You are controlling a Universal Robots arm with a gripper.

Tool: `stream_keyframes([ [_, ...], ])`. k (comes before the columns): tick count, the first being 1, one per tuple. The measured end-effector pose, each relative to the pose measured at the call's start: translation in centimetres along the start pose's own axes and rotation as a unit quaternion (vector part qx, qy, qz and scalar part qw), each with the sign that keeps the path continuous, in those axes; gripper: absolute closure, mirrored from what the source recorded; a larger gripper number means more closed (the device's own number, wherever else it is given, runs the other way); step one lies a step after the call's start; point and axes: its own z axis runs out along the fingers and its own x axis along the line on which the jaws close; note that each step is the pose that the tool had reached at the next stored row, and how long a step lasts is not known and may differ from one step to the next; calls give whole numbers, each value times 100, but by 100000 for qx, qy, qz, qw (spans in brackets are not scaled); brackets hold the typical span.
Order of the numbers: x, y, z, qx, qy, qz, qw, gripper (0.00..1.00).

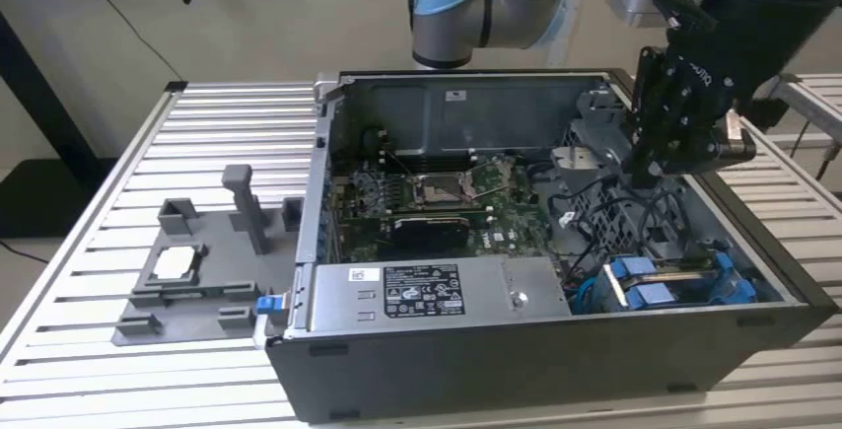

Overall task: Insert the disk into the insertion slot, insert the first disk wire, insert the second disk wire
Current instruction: 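Insert the second disk wire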

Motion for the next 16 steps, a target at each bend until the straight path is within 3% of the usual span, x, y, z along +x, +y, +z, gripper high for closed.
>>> stream_keyframes([
  [4,10,181,7,385,-591,-57,99997,73],
  [6,12,229,17,806,-1026,-154,99991,73],
  [10,7,241,44,1614,-1338,-1422,99968,73],
  [16,4,239,113,1769,-1328,-5525,99823,73],
])
